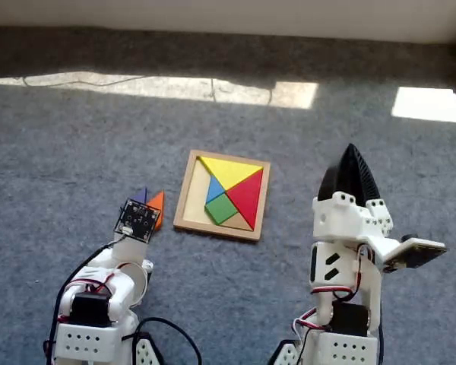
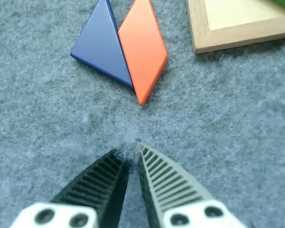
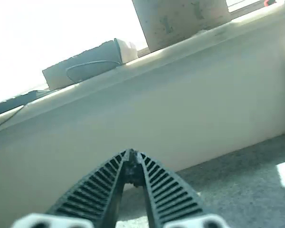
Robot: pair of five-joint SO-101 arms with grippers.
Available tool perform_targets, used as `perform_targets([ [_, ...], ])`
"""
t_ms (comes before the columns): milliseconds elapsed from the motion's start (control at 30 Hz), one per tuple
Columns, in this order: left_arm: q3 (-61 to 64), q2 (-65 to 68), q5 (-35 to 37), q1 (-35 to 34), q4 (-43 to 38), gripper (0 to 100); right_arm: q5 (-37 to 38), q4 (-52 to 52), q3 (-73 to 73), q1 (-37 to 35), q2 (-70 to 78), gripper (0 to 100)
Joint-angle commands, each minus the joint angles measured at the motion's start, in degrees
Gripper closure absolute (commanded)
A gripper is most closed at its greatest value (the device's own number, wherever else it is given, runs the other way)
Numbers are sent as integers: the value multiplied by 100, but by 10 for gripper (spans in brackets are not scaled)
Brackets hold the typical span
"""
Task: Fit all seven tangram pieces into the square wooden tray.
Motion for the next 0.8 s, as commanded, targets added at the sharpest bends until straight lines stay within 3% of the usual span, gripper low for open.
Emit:
perform_targets([
  [0,119,-189,53,-66,9,993,70,673,708,259,-119,995],
  [433,119,-189,62,-40,9,993,70,3890,708,321,-119,995],
  [767,119,-189,62,-31,9,993,70,5121,699,312,-84,995],
])
